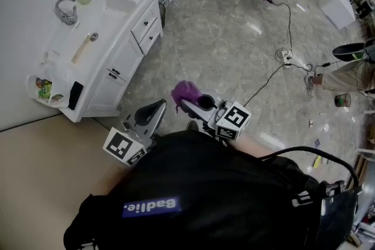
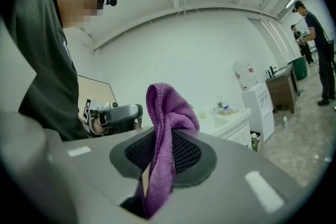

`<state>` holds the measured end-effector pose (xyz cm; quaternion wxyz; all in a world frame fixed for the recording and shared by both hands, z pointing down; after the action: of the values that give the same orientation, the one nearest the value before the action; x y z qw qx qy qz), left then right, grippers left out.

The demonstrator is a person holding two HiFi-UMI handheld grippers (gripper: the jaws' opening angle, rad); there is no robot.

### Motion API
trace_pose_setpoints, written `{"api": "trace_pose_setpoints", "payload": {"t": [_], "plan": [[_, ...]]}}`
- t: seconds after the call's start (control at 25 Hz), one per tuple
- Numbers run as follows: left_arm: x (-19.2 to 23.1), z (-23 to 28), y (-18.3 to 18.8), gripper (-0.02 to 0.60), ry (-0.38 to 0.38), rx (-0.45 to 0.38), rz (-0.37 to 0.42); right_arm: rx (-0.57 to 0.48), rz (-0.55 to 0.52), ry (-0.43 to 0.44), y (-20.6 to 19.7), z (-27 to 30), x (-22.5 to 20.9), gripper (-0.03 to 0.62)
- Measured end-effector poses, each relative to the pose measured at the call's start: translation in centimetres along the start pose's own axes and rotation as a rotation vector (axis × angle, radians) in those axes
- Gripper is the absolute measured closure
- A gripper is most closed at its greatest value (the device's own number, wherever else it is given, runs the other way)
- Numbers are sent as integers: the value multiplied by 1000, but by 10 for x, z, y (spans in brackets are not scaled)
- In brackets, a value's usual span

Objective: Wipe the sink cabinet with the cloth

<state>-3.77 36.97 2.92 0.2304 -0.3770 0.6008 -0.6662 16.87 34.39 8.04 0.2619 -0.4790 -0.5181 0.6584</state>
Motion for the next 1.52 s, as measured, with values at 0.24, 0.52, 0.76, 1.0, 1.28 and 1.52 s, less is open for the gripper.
{"api": "trace_pose_setpoints", "payload": {"t": [0.24,0.52,0.76,1.0,1.28,1.52], "plan": [[-3,35,0,577,6,13,2,0,31,11,4,-16,-29,522],[0,74,-1,577,22,18,3,35,43,17,9,-30,-71,522],[40,82,2,577,5,12,12,62,34,2,12,0,-97,522],[120,72,9,577,-61,-4,21,69,24,-58,15,75,-118,522],[215,67,24,577,-190,-21,30,15,55,-219,19,147,-152,522],[252,79,21,577,-206,41,14,11,63,-235,22,176,-184,522]]}}
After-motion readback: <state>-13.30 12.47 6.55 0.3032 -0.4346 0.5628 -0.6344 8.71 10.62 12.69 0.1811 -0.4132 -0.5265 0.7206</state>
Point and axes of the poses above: the fingertips, and each gripper's own axes: z forward along the fingers, x to its left, y out of its top, the point moved 9 cm from there along -z, backward along the fingers, and after that the axes turned 3 degrees about -x, right-handed, at the moved point
